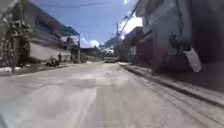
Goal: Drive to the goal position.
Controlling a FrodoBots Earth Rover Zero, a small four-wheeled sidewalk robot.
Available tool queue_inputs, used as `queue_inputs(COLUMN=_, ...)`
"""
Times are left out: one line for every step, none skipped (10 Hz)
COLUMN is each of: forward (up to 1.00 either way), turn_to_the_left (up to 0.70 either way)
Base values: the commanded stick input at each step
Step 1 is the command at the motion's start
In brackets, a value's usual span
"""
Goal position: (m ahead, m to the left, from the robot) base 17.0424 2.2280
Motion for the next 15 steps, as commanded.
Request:
queue_inputs(forward=0.85, turn_to_the_left=0.0)
queue_inputs(forward=0.85, turn_to_the_left=0.0)
queue_inputs(forward=0.85, turn_to_the_left=0.02)
queue_inputs(forward=0.85, turn_to_the_left=0.0)
queue_inputs(forward=0.85, turn_to_the_left=0.0)
queue_inputs(forward=0.85, turn_to_the_left=0.06)
queue_inputs(forward=0.85, turn_to_the_left=0.03)
queue_inputs(forward=0.85, turn_to_the_left=0.07)
queue_inputs(forward=0.85, turn_to_the_left=0.13)
queue_inputs(forward=0.85, turn_to_the_left=0.06)
queue_inputs(forward=0.85, turn_to_the_left=-0.3)
queue_inputs(forward=0.85, turn_to_the_left=-0.34)
queue_inputs(forward=0.85, turn_to_the_left=-0.34)
queue_inputs(forward=0.85, turn_to_the_left=-0.23)
queue_inputs(forward=0.85, turn_to_the_left=0.06)
